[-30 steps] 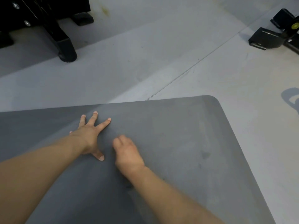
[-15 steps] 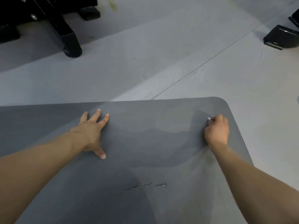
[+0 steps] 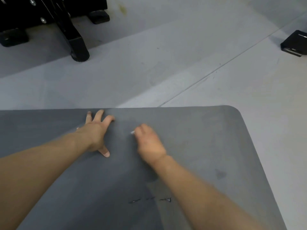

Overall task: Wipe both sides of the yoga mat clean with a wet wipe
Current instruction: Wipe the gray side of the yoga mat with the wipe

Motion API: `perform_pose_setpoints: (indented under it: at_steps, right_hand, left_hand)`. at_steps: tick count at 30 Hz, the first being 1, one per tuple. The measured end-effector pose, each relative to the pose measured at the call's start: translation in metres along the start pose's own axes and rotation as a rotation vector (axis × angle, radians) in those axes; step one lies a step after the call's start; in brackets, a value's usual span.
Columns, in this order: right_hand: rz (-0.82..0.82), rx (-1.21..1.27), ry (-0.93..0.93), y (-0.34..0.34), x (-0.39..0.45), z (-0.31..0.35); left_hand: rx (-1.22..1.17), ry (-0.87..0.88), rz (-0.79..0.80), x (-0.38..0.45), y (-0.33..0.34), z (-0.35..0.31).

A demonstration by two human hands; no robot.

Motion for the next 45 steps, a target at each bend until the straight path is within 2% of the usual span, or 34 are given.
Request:
perform_pose_setpoints:
  at_steps: [6,8,10,12,14,19,21,23,24,26,30,32,34,39,42,45]
  right_hand:
    - [-0.409,-0.087,0.639,-0.114,-0.005,-0.196]
    - [-0.469,-0.047,0.811,-0.134,-0.013,-0.220]
    - [-0.519,0.015,0.872,-0.129,-0.008,-0.213]
    - [-0.523,0.072,0.816,-0.105,0.003,-0.176]
    - [-0.461,0.111,0.717,-0.067,0.014,-0.123]
    - [-0.176,0.071,0.257,0.008,0.034,0.028]
    - [-0.017,0.052,0.129,0.014,0.038,0.058]
    - [-0.004,0.025,0.059,0.003,0.045,0.046]
    - [-0.027,0.007,0.055,-0.005,0.050,0.025]
    - [-0.071,-0.016,0.173,-0.030,0.055,-0.036]
    - [-0.308,-0.078,0.564,-0.109,0.035,-0.168]
    - [-0.374,-0.029,0.733,-0.126,0.026,-0.192]
    - [-0.415,0.007,0.761,-0.116,0.030,-0.176]
    - [-0.354,0.154,0.565,-0.037,0.060,-0.058]
    - [-0.237,0.135,0.359,-0.006,0.076,0.015]
    - [-0.085,0.094,0.182,0.015,0.086,0.055]
  left_hand:
    - [0.022,-0.007,0.047,0.003,-0.001,0.003]
    - [0.020,-0.008,0.051,0.003,-0.002,0.004]
    - [0.012,-0.006,0.062,0.002,-0.002,0.005]
    - [0.000,-0.001,0.068,0.004,-0.002,0.005]
    - [-0.010,0.002,0.058,0.005,-0.001,0.006]
    - [-0.022,-0.015,0.042,0.004,-0.001,0.004]
    - [-0.026,-0.022,0.044,0.003,-0.001,0.004]
    - [-0.034,-0.025,0.049,0.003,-0.001,0.004]
    - [-0.037,-0.025,0.050,0.004,0.000,0.005]
    - [-0.042,-0.029,0.053,0.005,0.000,0.006]
    - [-0.035,-0.032,0.067,0.004,-0.001,0.005]
    - [-0.036,-0.034,0.074,0.003,-0.002,0.003]
    - [-0.034,-0.034,0.080,0.003,-0.003,0.002]
    - [-0.014,-0.038,0.079,0.003,-0.003,0.003]
    - [-0.020,-0.036,0.078,0.003,-0.003,0.001]
    - [-0.018,-0.038,0.076,0.004,-0.003,0.001]
Point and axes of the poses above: each hand's wrist, its own x-axis towards the middle knuckle, its own y-axis out of the palm, z = x × y, the point moved 3 cm from there along x, towards the middle knuckle, and after that the axes turned 14 degrees about y, right-handed, at the moved point
